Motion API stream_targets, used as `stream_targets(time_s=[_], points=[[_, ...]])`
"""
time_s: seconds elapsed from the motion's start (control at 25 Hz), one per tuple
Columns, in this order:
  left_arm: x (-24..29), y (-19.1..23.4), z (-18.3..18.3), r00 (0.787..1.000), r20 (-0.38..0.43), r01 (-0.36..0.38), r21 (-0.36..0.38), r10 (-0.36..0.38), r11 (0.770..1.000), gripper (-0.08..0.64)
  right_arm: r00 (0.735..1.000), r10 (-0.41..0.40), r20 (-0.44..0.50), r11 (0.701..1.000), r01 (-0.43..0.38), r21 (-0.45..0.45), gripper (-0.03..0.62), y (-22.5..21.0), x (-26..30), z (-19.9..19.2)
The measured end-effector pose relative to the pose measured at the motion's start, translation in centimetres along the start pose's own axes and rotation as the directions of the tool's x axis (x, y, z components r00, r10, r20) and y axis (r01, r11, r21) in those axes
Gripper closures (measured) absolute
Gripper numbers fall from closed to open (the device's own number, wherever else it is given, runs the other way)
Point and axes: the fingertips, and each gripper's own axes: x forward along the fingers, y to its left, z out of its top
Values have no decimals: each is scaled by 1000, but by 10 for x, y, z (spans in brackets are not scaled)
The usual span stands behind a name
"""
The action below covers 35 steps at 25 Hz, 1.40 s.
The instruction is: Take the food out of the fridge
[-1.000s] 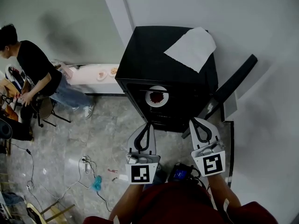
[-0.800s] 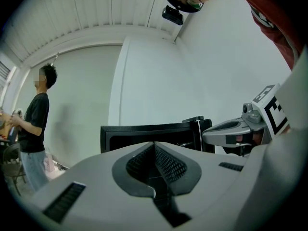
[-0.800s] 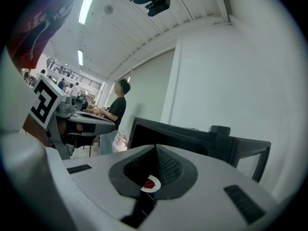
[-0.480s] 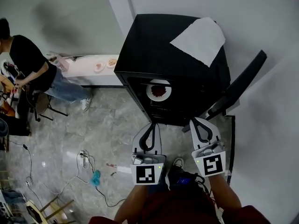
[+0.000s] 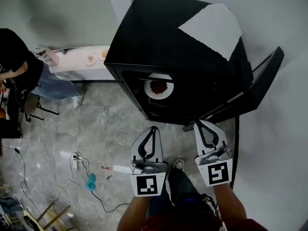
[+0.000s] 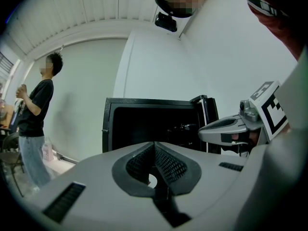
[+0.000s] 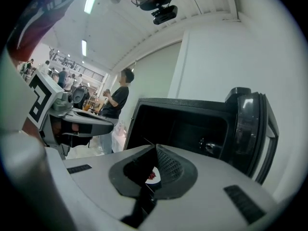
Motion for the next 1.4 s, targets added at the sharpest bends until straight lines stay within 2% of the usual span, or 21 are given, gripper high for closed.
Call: stream_targets(time_s=[0.32, 0.56, 0.76, 1.12, 1.4], points=[[11, 13, -65, 999, -49, 8, 77, -5, 997, 545, 999, -23, -36, 1000, 23, 8, 570, 6, 23, -57], [16, 23, -111, 998, -62, 12, 99, -6, 995, 545, 997, -30, -69, 1000, 30, 0, 569, 16, 38, -108], [22, 34, -143, 997, -72, 24, 129, -15, 991, 545, 997, -46, -62, 999, 47, 13, 571, 25, 46, -139], [42, 49, -191, 997, -76, 21, 138, -11, 990, 545, 994, -51, -94, 998, 54, 30, 570, 35, 65, -203], [47, 51, -218, 996, -91, 19, 128, -8, 992, 545, 992, -52, -114, 997, 57, 47, 569, 38, 68, -229]])
